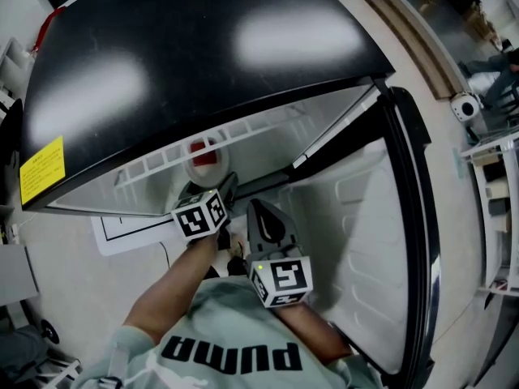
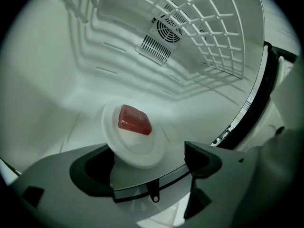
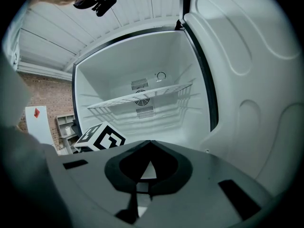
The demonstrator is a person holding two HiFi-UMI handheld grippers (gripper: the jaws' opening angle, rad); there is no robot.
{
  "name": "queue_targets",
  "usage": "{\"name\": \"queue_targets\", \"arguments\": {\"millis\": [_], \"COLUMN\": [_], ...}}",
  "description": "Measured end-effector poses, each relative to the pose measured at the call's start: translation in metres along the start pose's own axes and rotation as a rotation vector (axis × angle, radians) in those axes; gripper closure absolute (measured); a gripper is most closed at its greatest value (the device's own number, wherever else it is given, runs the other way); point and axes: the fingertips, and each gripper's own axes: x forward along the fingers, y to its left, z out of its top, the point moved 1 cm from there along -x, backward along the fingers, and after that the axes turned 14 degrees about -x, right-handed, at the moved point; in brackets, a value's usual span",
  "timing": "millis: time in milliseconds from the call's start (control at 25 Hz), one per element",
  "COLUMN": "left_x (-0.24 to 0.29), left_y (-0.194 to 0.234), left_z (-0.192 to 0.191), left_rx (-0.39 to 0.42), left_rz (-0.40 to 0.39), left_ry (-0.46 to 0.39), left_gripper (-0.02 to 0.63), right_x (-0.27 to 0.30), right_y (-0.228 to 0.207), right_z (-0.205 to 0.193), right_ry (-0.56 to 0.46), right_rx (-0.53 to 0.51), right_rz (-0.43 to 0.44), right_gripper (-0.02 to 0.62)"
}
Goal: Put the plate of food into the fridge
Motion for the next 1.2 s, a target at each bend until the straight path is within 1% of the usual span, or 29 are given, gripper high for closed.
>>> {"name": "queue_targets", "arguments": {"millis": [200, 440, 560, 720, 1000, 1200], "left_x": [-0.003, -0.010, -0.014, -0.021, -0.035, -0.061], "left_y": [0.001, 0.001, 0.003, 0.008, 0.009, -0.001], "left_z": [-0.002, 0.000, -0.002, -0.002, -0.001, -0.001], "left_rx": [0.003, 0.000, -0.002, -0.002, 0.043, 0.115], "left_rz": [-0.055, -0.129, -0.148, -0.154, -0.167, -0.223], "left_ry": [-0.013, -0.024, -0.015, -0.010, -0.027, -0.058], "left_gripper": [0.158, 0.158, 0.158, 0.158, 0.158, 0.158], "right_x": [0.015, 0.044, 0.061, 0.076, 0.088, 0.087], "right_y": [-0.013, -0.020, -0.017, -0.010, 0.006, 0.015], "right_z": [-0.006, -0.013, -0.015, -0.022, -0.029, -0.027], "right_ry": [0.018, 0.058, 0.068, 0.109, 0.126, 0.112], "right_rx": [0.007, -0.020, -0.030, -0.038, -0.044, -0.049], "right_rz": [-0.039, -0.061, -0.046, -0.021, 0.017, 0.030], "right_gripper": [0.591, 0.591, 0.591, 0.591, 0.591, 0.591]}}
